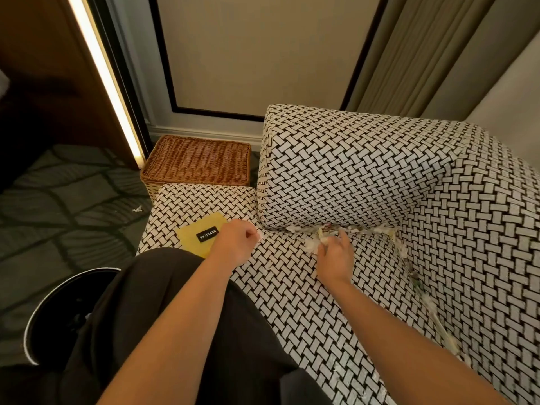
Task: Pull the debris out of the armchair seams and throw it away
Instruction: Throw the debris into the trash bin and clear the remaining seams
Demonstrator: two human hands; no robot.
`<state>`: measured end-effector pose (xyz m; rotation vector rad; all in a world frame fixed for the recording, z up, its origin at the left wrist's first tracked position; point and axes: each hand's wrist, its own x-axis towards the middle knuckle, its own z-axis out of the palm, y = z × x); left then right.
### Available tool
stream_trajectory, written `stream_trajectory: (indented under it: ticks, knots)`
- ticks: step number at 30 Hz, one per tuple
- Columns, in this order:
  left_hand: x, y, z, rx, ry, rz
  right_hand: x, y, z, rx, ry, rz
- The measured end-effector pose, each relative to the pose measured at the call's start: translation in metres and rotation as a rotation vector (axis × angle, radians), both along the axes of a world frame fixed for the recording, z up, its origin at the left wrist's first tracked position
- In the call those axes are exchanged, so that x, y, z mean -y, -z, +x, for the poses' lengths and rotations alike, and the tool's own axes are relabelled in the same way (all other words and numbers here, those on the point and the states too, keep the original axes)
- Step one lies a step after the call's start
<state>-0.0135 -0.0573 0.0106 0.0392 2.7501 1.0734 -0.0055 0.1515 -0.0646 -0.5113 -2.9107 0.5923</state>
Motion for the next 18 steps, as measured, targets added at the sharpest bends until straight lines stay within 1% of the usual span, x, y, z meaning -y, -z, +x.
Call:
stream_trajectory:
  ticks: [2, 5, 7, 11, 13, 16, 18]
  knots:
    - [-0.002, 0.002, 0.000, 0.002, 0.007, 0.005, 0.000, -0.003, -0.010, 0.015, -0.054, 0.096]
    - [-0.005, 0.004, -0.002, -0.007, 0.022, 0.001, 0.002, 0.001, -0.018, 0.030, -0.171, 0.292]
    - [-0.008, 0.006, -0.005, -0.003, 0.020, -0.014, 0.002, 0.004, -0.018, 0.029, -0.216, 0.354]
    - [-0.015, 0.013, -0.013, 0.046, 0.051, -0.058, -0.004, 0.008, -0.020, 0.042, -0.290, 0.431]
    - [-0.020, 0.017, -0.016, 0.072, 0.074, -0.068, -0.006, 0.007, -0.026, 0.061, -0.307, 0.435]
    - [-0.026, 0.023, -0.019, 0.094, 0.091, -0.053, -0.003, 0.006, -0.038, 0.055, -0.277, 0.420]
    - [-0.027, 0.025, -0.019, 0.089, 0.110, -0.051, 0.002, 0.004, -0.043, 0.054, -0.218, 0.370]
